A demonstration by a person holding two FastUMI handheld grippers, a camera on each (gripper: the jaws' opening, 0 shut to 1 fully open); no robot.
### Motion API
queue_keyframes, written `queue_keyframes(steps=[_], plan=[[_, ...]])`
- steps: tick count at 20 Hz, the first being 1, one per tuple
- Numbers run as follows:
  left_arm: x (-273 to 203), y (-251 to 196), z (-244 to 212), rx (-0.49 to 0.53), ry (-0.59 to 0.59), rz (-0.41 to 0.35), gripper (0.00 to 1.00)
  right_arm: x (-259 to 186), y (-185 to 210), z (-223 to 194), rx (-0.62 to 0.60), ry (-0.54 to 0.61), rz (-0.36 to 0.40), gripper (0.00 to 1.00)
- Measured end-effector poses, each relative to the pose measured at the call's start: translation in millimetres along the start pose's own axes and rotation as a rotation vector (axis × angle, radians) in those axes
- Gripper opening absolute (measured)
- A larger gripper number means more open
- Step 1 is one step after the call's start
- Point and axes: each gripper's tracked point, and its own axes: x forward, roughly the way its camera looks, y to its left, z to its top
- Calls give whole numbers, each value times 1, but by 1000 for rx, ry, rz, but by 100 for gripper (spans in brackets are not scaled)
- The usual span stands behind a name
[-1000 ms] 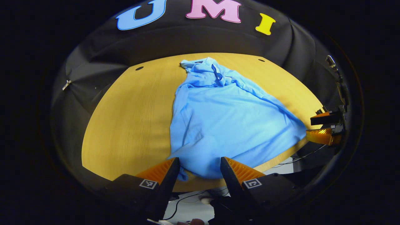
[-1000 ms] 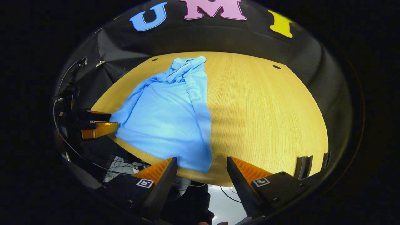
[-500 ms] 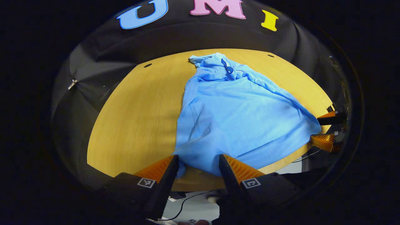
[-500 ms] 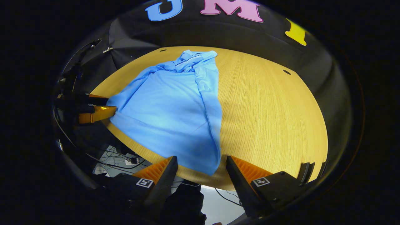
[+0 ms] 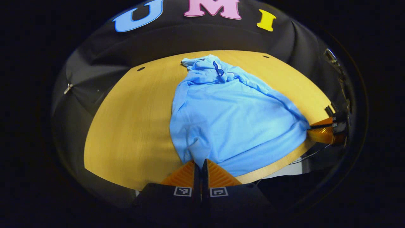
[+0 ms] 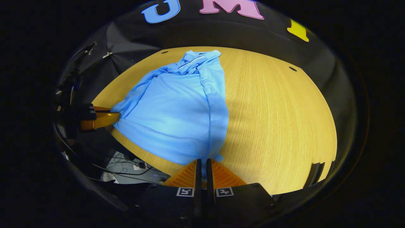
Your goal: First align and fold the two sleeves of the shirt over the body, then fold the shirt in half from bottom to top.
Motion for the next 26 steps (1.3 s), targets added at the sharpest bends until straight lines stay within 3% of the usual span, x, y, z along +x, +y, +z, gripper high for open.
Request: queue_keyframes(steps=[5, 10, 19, 26], plan=[[-9, 6, 9, -104, -12, -18, 6, -5, -5, 9, 91, -27, 9, 5], [-27, 2, 43, -147, -74, -28, 6, -22, -3, 51, 135, -126, 26, 5], [-47, 33, 169, -295, -290, 4, 6, -42, -11, 191, 184, -351, 88, 5], [-16, 64, 266, -290, -395, 48, 6, -20, -40, 298, 164, -469, 58, 5]])
